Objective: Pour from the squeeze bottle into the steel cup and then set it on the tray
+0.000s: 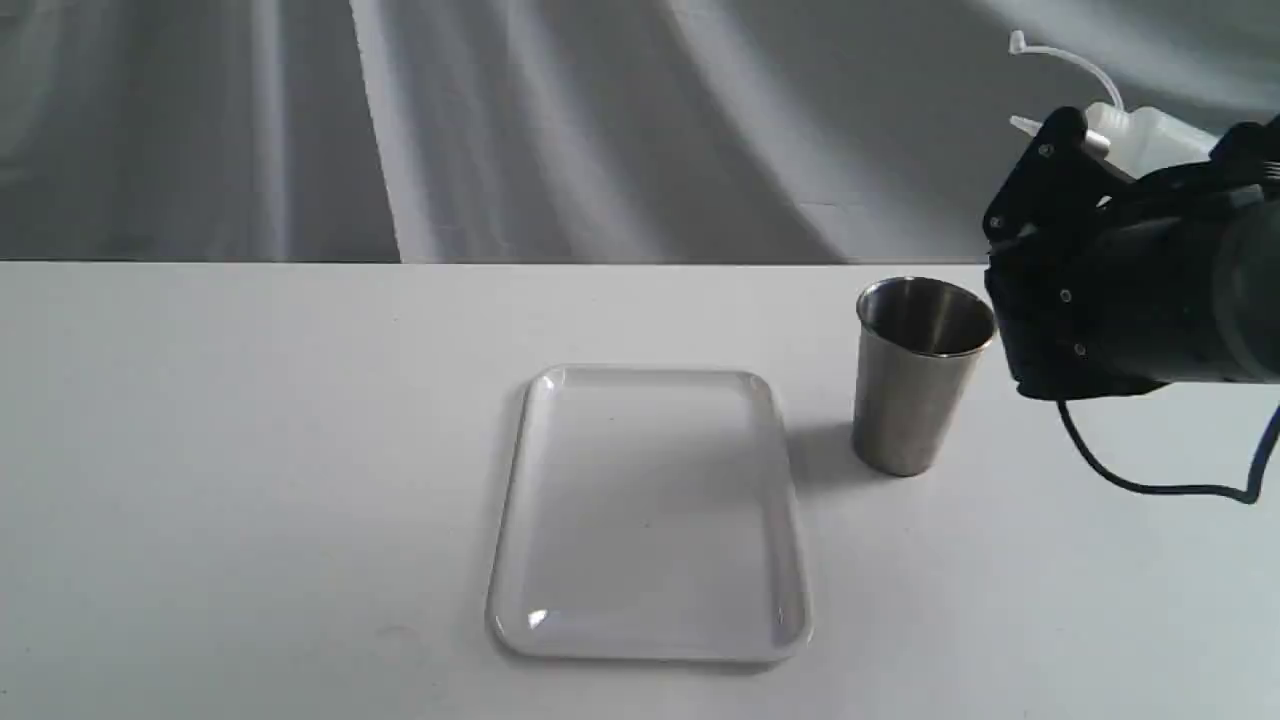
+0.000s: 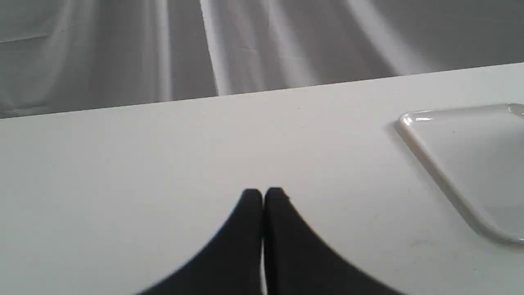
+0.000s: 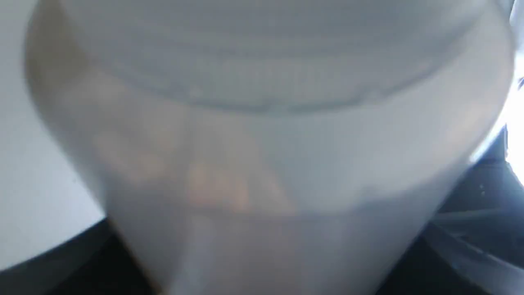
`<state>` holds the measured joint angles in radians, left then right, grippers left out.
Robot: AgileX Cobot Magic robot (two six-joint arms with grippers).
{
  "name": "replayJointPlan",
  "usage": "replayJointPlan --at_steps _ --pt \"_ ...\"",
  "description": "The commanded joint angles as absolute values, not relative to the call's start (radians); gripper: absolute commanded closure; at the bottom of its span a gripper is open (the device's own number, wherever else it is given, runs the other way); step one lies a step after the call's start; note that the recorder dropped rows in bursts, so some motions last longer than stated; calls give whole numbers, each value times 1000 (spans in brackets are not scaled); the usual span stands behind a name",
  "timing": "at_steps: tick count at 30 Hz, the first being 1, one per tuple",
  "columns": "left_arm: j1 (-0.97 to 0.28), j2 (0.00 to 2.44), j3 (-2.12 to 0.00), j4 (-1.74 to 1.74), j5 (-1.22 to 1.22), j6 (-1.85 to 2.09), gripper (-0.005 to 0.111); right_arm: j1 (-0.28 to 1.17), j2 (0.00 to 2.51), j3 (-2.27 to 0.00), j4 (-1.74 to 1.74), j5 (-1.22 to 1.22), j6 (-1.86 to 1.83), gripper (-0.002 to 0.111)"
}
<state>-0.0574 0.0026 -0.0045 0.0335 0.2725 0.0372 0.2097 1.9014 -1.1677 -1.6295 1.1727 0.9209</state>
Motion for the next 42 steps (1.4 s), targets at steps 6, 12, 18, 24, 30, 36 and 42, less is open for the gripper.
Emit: replayJointPlan --at_steps 6,12,18,24,30,36,42 --pt "-63 0 0 33 266 35 107 211 1892 -1177 -1635 1164 1147 92" --pt "-63 0 0 33 266 33 107 242 1866 -1177 -1598 1157 1207 92" --pt "-63 0 0 33 266 33 107 269 1788 -1177 -1546 1154 1208 92" --pt "-63 0 0 33 266 36 107 285 1691 -1177 -1498 1144 1208 92" --pt "-63 0 0 33 266 36 107 298 1574 -1177 -1465 1132 1208 92" --pt "-63 0 0 33 266 34 107 310 1487 -1177 -1440 1134 1199 92" --pt "-63 0 0 33 266 34 107 310 1421 -1177 -1379 1124 1165 92"
